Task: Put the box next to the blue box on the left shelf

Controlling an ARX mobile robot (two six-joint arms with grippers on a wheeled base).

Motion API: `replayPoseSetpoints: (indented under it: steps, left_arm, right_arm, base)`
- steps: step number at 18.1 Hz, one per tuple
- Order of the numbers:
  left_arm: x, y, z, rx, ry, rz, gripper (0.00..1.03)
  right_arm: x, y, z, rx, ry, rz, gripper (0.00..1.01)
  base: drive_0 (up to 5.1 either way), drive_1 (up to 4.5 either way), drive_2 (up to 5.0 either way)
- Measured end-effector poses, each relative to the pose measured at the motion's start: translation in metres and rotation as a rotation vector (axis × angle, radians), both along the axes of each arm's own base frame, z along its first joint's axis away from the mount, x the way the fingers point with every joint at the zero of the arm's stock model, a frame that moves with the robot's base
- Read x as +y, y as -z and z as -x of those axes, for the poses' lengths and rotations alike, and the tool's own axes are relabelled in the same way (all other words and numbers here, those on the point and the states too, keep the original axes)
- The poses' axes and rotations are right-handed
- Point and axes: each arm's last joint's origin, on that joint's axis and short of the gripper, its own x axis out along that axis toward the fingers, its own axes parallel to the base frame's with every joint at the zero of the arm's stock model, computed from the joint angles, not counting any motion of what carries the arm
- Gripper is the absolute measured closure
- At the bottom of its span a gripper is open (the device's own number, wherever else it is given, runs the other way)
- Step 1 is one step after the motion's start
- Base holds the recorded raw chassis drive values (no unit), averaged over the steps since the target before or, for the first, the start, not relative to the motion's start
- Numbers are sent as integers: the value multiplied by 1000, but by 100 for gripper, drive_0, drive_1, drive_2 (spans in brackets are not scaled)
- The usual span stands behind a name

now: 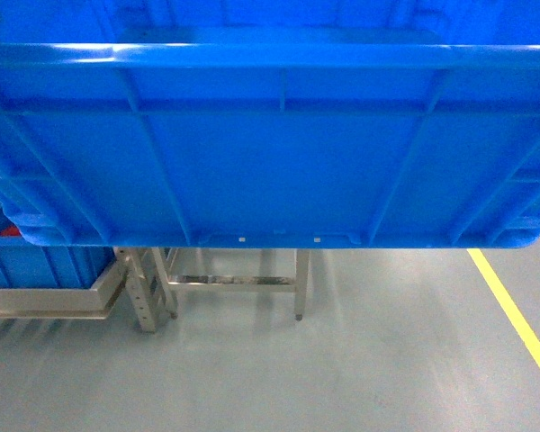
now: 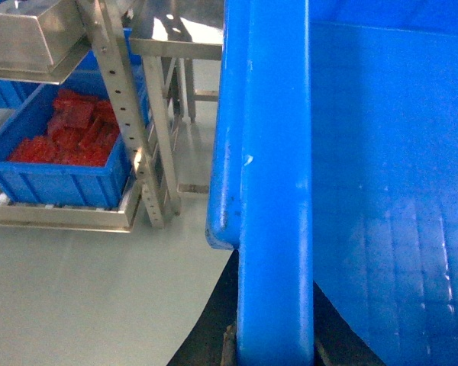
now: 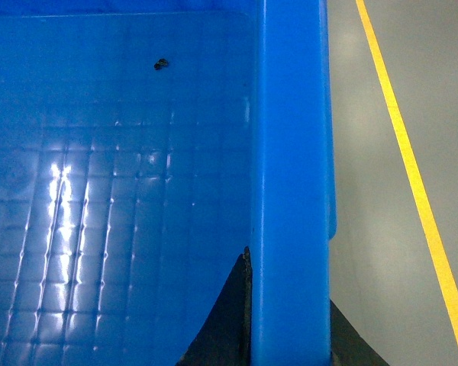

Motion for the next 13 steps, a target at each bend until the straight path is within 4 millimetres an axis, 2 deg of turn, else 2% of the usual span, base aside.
replayPoseSetpoints:
  steps: [13]
  left_arm:
    - [0, 0, 0, 2, 2, 0, 97]
  right_arm:
    - [0, 0, 0, -3, 1, 1, 93]
  base:
    - [-482, 255, 255]
